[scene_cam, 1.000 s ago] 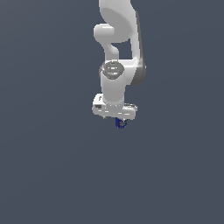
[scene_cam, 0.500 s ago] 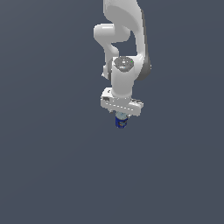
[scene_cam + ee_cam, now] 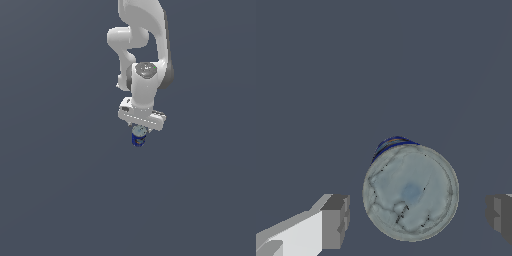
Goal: Pick up the object and move it to a goal position.
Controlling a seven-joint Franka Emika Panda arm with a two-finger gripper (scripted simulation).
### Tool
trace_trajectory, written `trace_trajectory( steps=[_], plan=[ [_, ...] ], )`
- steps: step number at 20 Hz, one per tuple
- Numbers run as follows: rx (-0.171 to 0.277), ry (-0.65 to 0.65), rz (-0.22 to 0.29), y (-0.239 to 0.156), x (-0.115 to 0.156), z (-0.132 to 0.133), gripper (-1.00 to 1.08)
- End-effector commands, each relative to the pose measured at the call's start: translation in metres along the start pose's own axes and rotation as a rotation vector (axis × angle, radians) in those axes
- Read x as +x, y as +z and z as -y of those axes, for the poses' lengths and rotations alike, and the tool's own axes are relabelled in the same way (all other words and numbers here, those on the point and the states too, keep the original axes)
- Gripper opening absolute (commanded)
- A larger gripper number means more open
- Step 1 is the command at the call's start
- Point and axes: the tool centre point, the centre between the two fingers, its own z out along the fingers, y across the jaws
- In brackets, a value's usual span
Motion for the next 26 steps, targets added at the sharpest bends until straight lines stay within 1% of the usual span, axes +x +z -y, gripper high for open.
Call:
trace_trajectory(
  steps=[1,6,15,20,21,26],
  plan=[
    [0.0,0.005,-0.001,0.0,-0.001,0.0,1.0],
    [0.0,0.002,-0.001,0.005,-0.001,0.0,1.0],
    [0.0,0.005,-0.001,0.043,-0.002,0.0,1.0],
    [0.0,0.005,-0.001,0.05,-0.002,0.0,1.0],
    [0.0,0.005,-0.001,0.05,-0.002,0.0,-1.0],
    [0.0,0.005,-0.001,0.05,-0.002,0.0,-1.0]
  ],
)
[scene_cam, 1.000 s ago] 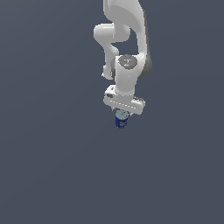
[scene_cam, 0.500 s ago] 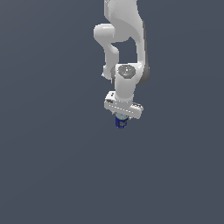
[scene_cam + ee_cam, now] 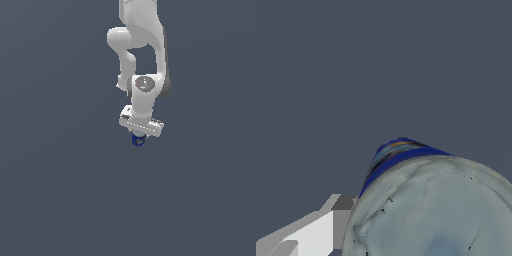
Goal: Pick up the object and move it to a goal position.
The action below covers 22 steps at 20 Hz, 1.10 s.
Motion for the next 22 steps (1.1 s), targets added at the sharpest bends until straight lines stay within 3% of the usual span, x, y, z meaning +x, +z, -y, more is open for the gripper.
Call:
trace_trajectory(
  steps=[1,12,22],
  plan=[
    [-0.001,0.001,0.0,0.001,0.0,-0.001,-1.0],
    [0.0,0.0,0.0,-0.011,0.0,-0.004,-1.0],
    [0.001,0.001,0.0,-0.07,0.001,-0.027,-1.0]
  ],
)
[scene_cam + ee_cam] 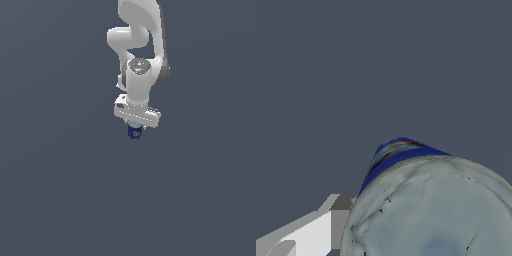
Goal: Pick up the object and move it to a goal position.
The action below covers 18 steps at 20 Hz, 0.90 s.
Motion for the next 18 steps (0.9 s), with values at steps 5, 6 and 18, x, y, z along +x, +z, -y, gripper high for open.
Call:
trace_trajectory(
  steps=[5,6,18],
  plan=[
    [0.003,0.001,-0.004,-0.06,0.002,-0.022,-1.0],
    [0.003,0.001,-0.004,-0.071,0.002,-0.026,-1.0],
    [0.003,0.002,-0.003,-0.193,0.005,-0.073,-1.0]
  ],
)
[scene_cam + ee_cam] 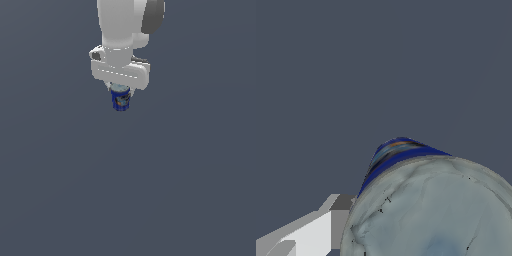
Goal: Pick up the object and move it to a goal position.
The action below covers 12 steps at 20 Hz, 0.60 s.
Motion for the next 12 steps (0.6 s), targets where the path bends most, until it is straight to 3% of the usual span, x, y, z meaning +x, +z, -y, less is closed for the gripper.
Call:
trace_trajectory(
  steps=[1,12],
  plan=[
    [0.001,0.0,-0.003,-0.027,0.001,-0.01,-1.0],
    [0.0,0.0,-0.003,-0.136,0.006,-0.05,-1.0]
  ],
)
